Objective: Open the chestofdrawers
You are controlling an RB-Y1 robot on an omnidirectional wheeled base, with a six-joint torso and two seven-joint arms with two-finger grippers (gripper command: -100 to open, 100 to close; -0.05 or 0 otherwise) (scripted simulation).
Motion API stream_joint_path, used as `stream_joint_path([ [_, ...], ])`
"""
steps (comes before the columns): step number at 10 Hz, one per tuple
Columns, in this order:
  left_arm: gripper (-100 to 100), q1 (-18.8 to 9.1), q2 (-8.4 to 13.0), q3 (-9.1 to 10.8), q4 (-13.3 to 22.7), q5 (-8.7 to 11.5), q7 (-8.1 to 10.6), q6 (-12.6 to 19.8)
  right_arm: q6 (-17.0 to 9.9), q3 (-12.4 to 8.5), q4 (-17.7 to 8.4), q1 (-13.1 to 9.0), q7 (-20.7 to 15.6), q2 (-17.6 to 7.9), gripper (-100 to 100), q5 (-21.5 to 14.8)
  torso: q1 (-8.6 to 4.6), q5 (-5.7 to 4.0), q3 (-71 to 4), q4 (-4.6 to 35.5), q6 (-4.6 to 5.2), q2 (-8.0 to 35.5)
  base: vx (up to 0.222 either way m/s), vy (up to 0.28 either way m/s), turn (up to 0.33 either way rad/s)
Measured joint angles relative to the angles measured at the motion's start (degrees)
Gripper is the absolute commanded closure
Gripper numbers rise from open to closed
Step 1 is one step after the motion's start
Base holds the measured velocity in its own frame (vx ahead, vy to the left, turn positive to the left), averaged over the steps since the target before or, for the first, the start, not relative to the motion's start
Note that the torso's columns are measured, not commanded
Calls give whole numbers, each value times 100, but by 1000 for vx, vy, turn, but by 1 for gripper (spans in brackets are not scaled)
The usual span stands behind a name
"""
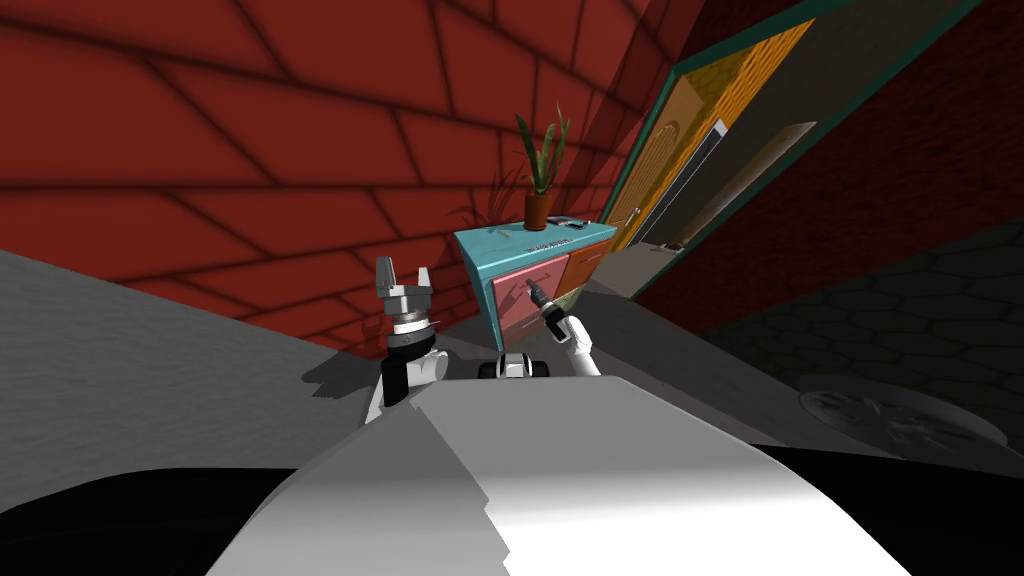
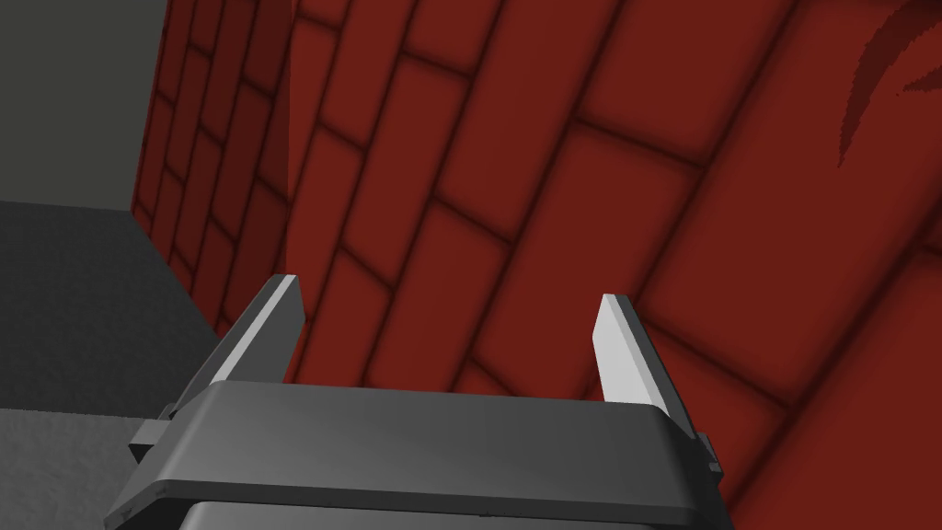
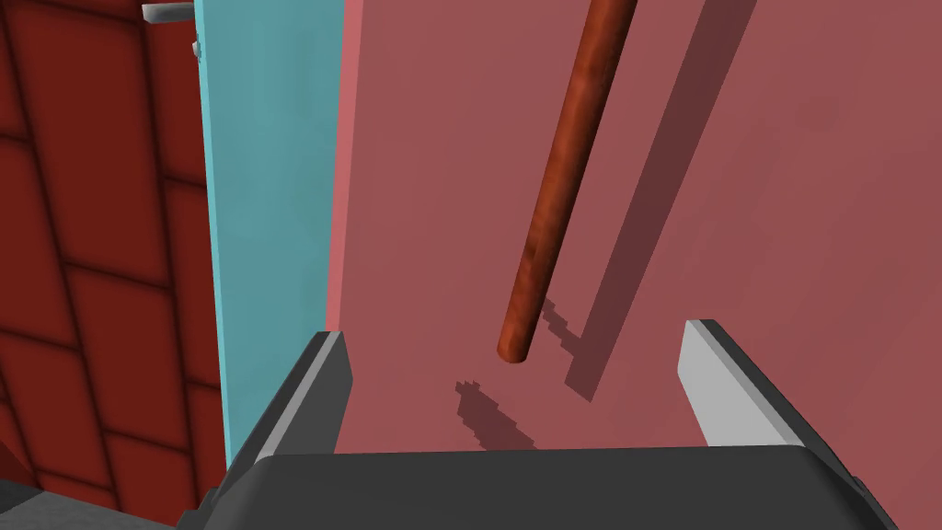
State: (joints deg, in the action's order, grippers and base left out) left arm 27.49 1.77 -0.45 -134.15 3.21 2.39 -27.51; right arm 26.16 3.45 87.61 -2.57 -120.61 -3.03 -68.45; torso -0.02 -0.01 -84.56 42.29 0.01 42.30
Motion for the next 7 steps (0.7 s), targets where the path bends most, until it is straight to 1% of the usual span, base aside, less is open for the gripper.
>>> stream_joint_path([
  [4, 0, 0, 0, -1, 0, 0, 0, 0, -343, -97, -197, -237, -158, 235, -100, -92, 4, 1, 0, 0, -1, 0, -35, -50, 162],
  [5, 0, 0, 0, 0, 0, 0, 0, 0, -441, -108, -234, -299, -181, 285, -100, -124, -4, -1, -1, 0, 0, -1, -14, -30, 26],
  [6, 0, 1, -1, 0, 0, 0, 0, 0, -465, -108, -237, -306, -184, 290, 100, -128, 4, 1, -4, -2, 2, -7, 25, 20, -221],
  [7, 0, 2, -1, 0, -1, 0, 0, 0, -397, -99, -206, -257, -169, 247, 100, -103, 16, 5, -10, -5, 4, -17, 51, 81, -355],
])
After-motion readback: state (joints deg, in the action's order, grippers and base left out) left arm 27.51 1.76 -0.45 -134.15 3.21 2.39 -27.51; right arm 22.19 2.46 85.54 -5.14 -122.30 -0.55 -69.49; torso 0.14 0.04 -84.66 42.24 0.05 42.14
